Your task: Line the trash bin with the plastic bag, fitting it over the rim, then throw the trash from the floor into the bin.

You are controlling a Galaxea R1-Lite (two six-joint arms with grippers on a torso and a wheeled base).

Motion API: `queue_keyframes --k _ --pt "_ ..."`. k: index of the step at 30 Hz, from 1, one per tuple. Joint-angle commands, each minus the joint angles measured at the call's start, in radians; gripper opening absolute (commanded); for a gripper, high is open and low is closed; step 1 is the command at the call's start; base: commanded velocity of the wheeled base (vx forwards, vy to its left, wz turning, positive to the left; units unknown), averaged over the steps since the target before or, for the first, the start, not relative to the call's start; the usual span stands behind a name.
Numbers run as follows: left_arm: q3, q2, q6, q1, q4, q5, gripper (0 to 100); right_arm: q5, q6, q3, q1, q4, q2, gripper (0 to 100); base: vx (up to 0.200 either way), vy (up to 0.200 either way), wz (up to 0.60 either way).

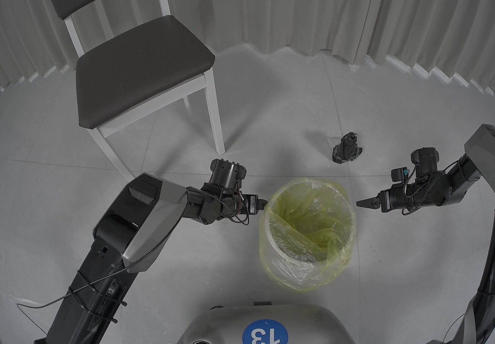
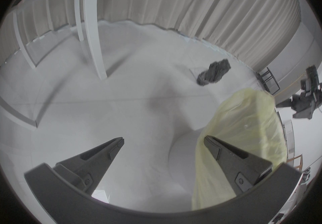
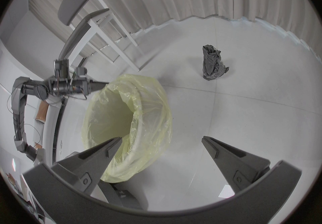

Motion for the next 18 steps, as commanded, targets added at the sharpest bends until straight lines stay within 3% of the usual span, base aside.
queue_keyframes --k 1,6,12,18 --pt "0.000 -0.086 -0.009 0.006 0.011 0.000 100 0.001 -0.001 -0.005 -0.010 0.000 0.003 100 0.000 0.000 0.00" --pt "0.000 -0.134 -0.009 0.018 0.008 0.000 100 0.001 -0.001 -0.008 -0.013 0.000 0.002 100 0.000 0.000 0.00" --pt "0.000 -0.325 -0.003 0.047 0.004 0.000 100 0.001 0.013 -0.002 -0.027 0.000 -0.035 100 0.000 0.000 0.00" --pt "0.225 -0.614 0.000 0.047 -0.042 0.000 100 0.016 0.027 0.022 -0.036 0.002 -0.107 100 0.000 0.000 0.00"
